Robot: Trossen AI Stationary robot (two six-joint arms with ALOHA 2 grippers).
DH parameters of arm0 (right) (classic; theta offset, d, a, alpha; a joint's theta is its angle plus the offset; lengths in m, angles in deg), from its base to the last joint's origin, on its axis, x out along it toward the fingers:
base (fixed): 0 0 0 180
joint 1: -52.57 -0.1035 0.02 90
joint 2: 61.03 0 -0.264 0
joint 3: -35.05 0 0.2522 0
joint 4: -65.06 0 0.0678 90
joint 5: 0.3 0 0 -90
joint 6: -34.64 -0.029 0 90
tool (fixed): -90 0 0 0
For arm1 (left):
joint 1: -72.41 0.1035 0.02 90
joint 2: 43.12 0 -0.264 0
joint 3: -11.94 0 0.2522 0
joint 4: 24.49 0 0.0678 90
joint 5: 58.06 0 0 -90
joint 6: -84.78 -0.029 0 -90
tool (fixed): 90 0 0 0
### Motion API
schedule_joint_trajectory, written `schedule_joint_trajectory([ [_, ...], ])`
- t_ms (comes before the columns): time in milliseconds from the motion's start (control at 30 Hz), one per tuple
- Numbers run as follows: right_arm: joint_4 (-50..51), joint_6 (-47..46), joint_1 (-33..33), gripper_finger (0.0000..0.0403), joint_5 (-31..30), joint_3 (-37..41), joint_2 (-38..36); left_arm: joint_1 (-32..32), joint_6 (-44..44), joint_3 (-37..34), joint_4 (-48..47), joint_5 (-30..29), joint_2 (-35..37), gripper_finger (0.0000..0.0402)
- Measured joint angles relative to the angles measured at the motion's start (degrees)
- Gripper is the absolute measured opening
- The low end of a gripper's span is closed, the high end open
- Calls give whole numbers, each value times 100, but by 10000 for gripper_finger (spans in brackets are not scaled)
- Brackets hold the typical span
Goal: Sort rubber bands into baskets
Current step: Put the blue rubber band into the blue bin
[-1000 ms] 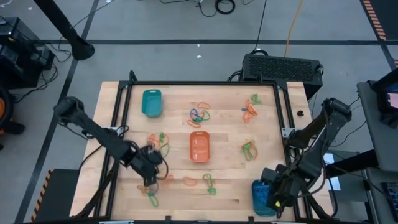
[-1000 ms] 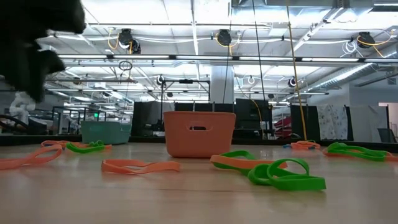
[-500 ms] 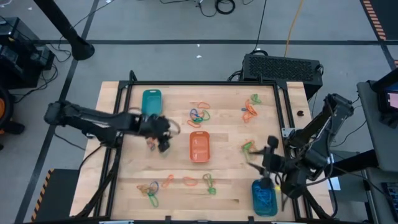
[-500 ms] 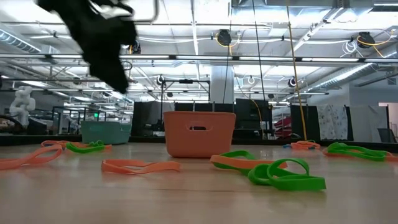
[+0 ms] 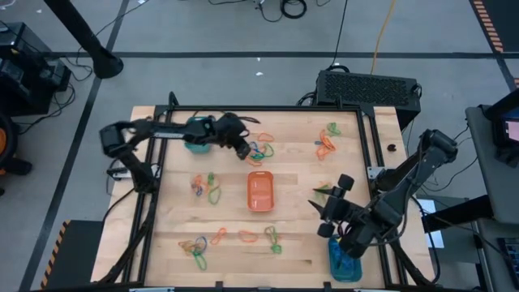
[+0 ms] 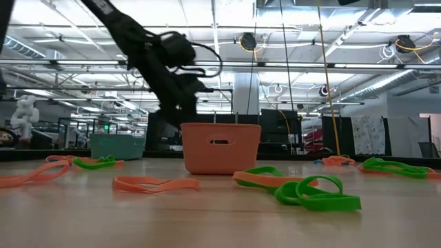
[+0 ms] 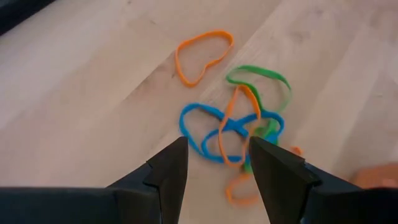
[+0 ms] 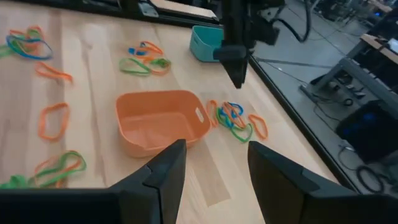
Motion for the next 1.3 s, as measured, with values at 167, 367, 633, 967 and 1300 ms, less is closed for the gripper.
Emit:
schedule_joint_trajectory([
  [167, -3, -4, 16, 164, 0, 0, 284, -5, -71, 564, -142, -169, -782, 178],
  [367, 0, -7, 13, 164, 13, 0, 447, 4, -83, 878, -400, -400, -1324, 178],
  [633, 101, -11, 13, 164, 149, 2, 451, 4, -62, 900, -420, -633, -1521, 177],
  [967, 98, -33, 13, 164, 151, 2, 451, -35, -440, 901, -377, -745, -1556, 36],
  [1300, 101, -204, 2, 164, 153, 2, 451, -278, -817, 881, -229, -912, -1142, 4],
])
